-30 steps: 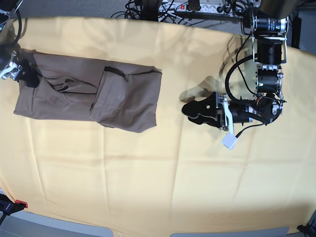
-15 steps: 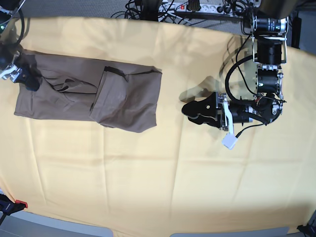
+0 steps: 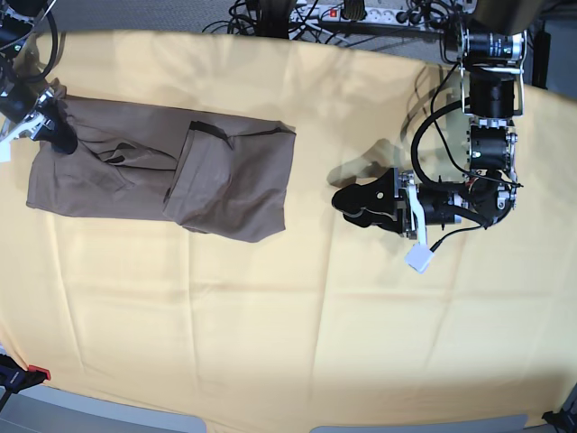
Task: Fold the T-shirt properly
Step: 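Release the collar end and move the right gripper to the folded bundle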
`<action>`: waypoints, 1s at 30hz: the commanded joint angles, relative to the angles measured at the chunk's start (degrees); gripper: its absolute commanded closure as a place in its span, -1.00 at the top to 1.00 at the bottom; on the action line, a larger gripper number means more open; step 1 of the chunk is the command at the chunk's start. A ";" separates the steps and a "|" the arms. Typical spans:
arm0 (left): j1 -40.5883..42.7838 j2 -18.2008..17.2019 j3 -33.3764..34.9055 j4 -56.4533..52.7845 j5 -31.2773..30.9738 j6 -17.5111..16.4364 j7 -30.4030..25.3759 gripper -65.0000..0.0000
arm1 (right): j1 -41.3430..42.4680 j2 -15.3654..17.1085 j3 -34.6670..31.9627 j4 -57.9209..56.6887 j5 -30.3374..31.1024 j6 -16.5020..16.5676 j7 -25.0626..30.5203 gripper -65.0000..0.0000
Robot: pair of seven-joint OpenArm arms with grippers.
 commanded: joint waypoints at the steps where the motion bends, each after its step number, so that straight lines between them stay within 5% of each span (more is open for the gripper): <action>1: -1.44 -0.44 -0.22 0.85 -1.97 -0.45 -0.20 0.34 | 0.33 1.88 0.26 0.63 -1.07 0.06 1.75 -1.00; 10: -1.46 -0.46 -0.22 0.85 -2.01 -0.45 -0.20 0.34 | 1.88 5.79 0.28 2.34 -2.03 0.06 1.79 -1.00; 16: -1.46 -0.48 -0.22 0.85 -1.92 -0.45 -0.20 0.34 | 1.66 5.05 0.26 11.54 0.68 0.06 -3.41 -1.00; 23: -1.46 -2.21 -0.22 0.85 -1.84 -0.45 -0.20 0.34 | 1.46 -0.44 0.26 29.03 10.21 0.06 -11.30 -1.00; 30: -1.44 -4.83 -0.22 0.85 -1.81 -0.45 -0.20 0.34 | 0.94 -7.93 0.11 43.54 12.95 0.06 -11.17 -1.00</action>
